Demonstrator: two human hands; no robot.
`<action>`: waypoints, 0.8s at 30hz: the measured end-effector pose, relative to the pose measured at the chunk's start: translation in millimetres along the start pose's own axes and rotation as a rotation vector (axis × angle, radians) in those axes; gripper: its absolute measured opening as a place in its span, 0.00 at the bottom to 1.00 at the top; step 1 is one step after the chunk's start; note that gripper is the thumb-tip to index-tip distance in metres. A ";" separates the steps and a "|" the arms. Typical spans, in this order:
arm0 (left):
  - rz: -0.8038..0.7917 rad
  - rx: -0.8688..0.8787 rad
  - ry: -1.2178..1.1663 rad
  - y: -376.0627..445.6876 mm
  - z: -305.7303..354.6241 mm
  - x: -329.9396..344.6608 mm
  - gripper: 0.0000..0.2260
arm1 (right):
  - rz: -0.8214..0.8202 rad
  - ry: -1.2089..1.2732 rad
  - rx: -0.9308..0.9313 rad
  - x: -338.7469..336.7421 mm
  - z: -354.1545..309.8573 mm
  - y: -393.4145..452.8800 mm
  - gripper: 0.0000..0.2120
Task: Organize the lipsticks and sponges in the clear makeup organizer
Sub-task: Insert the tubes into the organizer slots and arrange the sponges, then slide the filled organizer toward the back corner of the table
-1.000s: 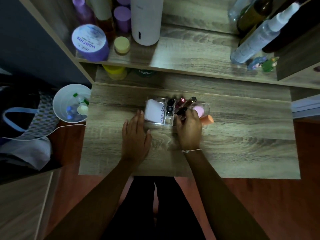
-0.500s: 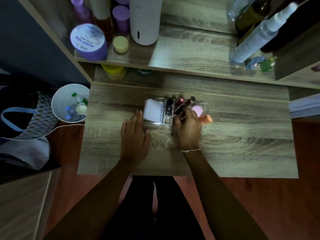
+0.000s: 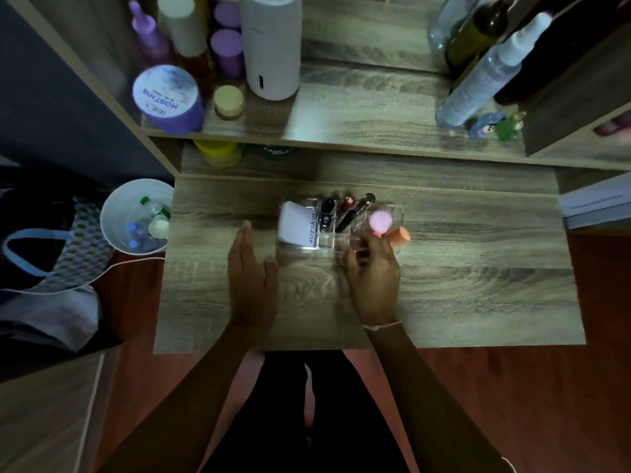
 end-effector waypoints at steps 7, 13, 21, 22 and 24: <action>-0.017 0.428 0.144 6.9 55.6 -13.8 0.20 | 0.053 0.026 0.020 -29.4 8.2 -12.3 0.11; -0.248 0.528 0.476 10.9 82.4 14.3 0.22 | 0.160 0.098 0.022 -50.5 6.9 4.1 0.09; -0.342 0.506 0.543 5.4 86.6 24.7 0.22 | 0.110 0.113 -0.011 -60.5 18.3 12.1 0.10; -0.338 0.496 0.532 5.2 86.7 24.6 0.22 | 0.094 0.122 -0.017 -60.5 17.9 14.6 0.10; -0.336 0.474 0.518 5.0 86.5 24.3 0.23 | 0.067 0.132 -0.037 -60.6 15.9 21.7 0.10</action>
Point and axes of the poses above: each hand's wrist, its own y-axis towards the middle knuckle, its own x-axis out of the palm, z = x × y, the point moved 3 cm from there along y, towards the middle knuckle, and after that the axes turned 8 degrees about -x, right-handed, at the moved point
